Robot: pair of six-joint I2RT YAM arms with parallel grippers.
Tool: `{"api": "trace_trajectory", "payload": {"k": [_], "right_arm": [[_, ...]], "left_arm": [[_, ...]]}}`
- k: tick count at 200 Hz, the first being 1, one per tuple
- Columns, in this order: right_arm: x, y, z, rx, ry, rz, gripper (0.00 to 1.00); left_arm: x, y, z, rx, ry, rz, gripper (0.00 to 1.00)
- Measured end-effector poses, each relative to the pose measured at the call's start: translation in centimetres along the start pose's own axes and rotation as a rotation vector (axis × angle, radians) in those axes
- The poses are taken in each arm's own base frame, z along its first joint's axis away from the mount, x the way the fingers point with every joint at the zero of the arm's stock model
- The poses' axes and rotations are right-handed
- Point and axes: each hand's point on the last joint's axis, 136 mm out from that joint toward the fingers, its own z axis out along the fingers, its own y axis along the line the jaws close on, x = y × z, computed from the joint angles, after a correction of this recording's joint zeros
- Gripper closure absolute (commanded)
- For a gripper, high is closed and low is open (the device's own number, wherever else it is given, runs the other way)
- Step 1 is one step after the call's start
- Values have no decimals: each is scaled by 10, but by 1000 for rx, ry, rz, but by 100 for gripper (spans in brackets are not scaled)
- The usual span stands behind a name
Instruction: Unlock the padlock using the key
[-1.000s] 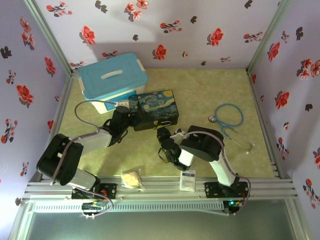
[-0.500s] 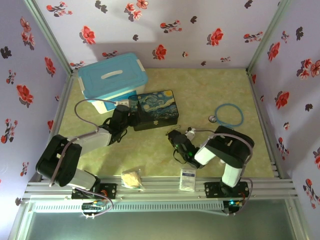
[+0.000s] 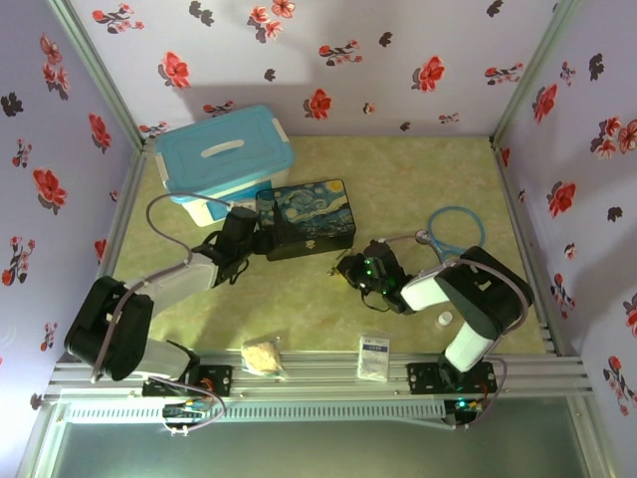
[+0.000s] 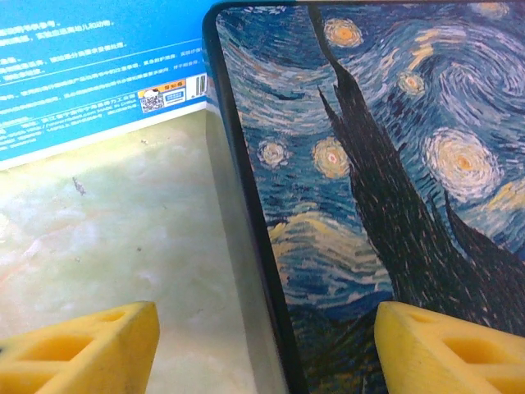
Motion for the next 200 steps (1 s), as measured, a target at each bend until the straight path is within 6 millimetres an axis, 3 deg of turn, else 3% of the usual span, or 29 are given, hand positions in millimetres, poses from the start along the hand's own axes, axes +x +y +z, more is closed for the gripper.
{"api": "trace_trajectory", "payload": {"k": [56, 119, 134, 165, 200], "right_arm": [[-22, -21, -25, 159, 92, -123, 86], [-41, -35, -38, 225, 188, -189, 84], [-43, -38, -42, 236, 200, -185, 82], [-50, -51, -51, 283, 214, -178, 67], [-51, -52, -54, 288, 233, -200, 64]], "left_arm": [[-20, -5, -30, 41, -48, -18, 23], [-31, -9, -53, 85, -82, -47, 22], [-30, -9, -57, 93, -84, -58, 22], [-19, -5, -60, 93, -66, -66, 22], [-10, -1, -58, 86, -47, -73, 22]]}}
